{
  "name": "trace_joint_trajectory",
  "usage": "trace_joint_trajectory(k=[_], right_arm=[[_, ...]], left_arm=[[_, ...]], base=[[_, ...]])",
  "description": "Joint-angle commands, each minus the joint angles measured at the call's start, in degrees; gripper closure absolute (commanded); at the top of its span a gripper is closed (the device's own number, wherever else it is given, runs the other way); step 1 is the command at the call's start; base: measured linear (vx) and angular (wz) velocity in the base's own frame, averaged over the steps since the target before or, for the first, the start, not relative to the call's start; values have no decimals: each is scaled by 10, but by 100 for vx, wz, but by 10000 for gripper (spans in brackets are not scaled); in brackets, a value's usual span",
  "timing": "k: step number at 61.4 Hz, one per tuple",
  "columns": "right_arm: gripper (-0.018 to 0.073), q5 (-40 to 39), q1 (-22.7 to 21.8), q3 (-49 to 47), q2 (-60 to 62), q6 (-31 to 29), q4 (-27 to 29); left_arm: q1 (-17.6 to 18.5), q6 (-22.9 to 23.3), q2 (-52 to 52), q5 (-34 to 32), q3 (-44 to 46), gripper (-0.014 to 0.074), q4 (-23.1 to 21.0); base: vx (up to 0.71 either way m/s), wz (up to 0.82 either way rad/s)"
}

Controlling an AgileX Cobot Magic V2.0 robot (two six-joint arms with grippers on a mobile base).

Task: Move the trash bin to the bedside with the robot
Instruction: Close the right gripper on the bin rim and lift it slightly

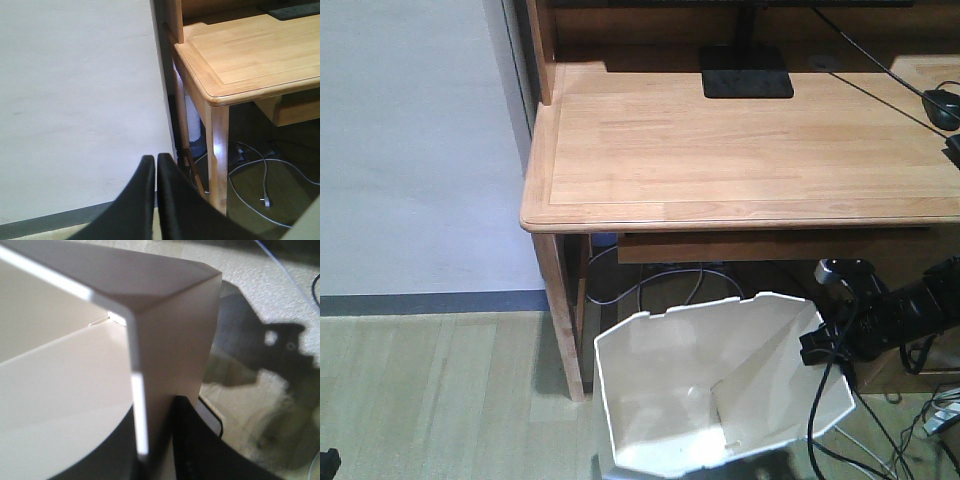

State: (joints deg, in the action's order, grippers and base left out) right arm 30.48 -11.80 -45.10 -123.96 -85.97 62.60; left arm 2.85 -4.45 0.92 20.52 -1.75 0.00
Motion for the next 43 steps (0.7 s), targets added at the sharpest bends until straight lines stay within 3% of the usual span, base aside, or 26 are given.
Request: trace_joint_trajectory(k=[1,43], right_arm=[[563,96,-1,0,44,-6,40],[562,119,-1,0,44,-2,54]], left_arm=[[1,3,12,-40,-10,603,0],[1,3,12,-40,-10,603,0]], base=[[0,0],[0,0]])
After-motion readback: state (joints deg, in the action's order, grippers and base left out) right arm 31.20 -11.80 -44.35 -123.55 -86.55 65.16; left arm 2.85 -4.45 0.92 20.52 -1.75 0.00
